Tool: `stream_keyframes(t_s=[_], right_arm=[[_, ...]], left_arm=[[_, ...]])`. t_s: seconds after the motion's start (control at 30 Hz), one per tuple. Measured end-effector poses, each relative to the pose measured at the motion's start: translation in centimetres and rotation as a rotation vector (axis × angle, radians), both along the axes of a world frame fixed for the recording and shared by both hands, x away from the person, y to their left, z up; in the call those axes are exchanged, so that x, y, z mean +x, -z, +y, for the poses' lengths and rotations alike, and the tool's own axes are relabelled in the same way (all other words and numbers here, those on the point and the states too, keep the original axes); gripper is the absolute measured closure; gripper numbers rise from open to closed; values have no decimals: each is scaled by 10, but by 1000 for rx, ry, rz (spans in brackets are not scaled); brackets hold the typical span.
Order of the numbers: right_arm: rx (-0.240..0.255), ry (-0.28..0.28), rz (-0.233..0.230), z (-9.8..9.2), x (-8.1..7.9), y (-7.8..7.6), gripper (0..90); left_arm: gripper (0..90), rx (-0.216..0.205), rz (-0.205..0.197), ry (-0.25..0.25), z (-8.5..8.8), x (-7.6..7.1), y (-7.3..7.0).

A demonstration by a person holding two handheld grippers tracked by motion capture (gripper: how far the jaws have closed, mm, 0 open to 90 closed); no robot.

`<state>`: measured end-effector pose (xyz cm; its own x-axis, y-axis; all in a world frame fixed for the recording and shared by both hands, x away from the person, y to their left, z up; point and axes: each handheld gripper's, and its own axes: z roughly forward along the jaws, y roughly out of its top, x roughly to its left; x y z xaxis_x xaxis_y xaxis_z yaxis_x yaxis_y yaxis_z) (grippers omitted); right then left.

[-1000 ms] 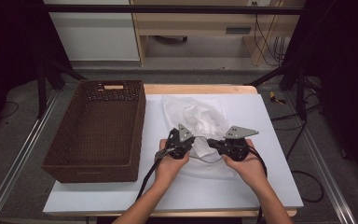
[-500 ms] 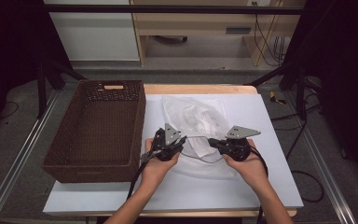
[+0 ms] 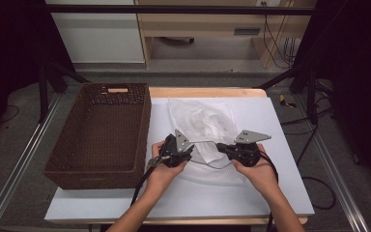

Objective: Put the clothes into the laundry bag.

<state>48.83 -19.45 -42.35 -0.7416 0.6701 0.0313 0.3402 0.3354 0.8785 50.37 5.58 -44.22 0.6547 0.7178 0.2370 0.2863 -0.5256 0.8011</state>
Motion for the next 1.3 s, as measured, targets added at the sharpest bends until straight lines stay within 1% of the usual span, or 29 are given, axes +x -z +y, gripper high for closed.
stream_keyframes(t_s=[0.07, 0.13, 0.2, 0.27, 0.33, 0.4, 0.47, 0.53, 0.63, 0.77, 1.0, 1.13, 1.3], right_arm=[[1, 0, 0, -1, 0, 0, 894], [4, 2, -1, -1, 0, -1, 894], [5, 3, 0, -2, 0, -1, 894], [5, 0, 1, -3, 0, -1, 893], [5, -1, 1, -3, 0, -1, 894], [5, 0, 2, -3, 0, -1, 894], [4, -1, 2, -3, 0, -1, 894], [2, -3, 2, -3, 0, 0, 893], [0, -2, 5, -4, 1, 0, 893], [-12, -7, 6, -4, 1, 1, 893], [-34, -20, 11, -2, 2, 4, 893], [-41, -23, 17, 0, 1, 5, 892], [-55, -38, 17, 3, 2, 4, 892]], left_arm=[[555, 19, 9, -3, -2, 5, 3], [591, 25, 8, -13, -3, 8, 5], [619, 42, 12, -11, -4, 10, 7], [666, 59, 14, -11, -4, 10, 8], [719, 64, 15, -13, -5, 10, 8], [753, 71, 15, -15, -4, 10, 8], [785, 67, 13, -20, -4, 9, 7], [831, 68, 14, -14, -4, 7, 6], [863, 67, 16, -15, -3, 3, 4], [874, 63, 13, -16, -1, -3, 2], [878, 68, 30, -4, 4, -14, 0], [877, 68, 31, -9, 7, -16, -1], [876, 56, 42, -16, 10, -19, -3]])
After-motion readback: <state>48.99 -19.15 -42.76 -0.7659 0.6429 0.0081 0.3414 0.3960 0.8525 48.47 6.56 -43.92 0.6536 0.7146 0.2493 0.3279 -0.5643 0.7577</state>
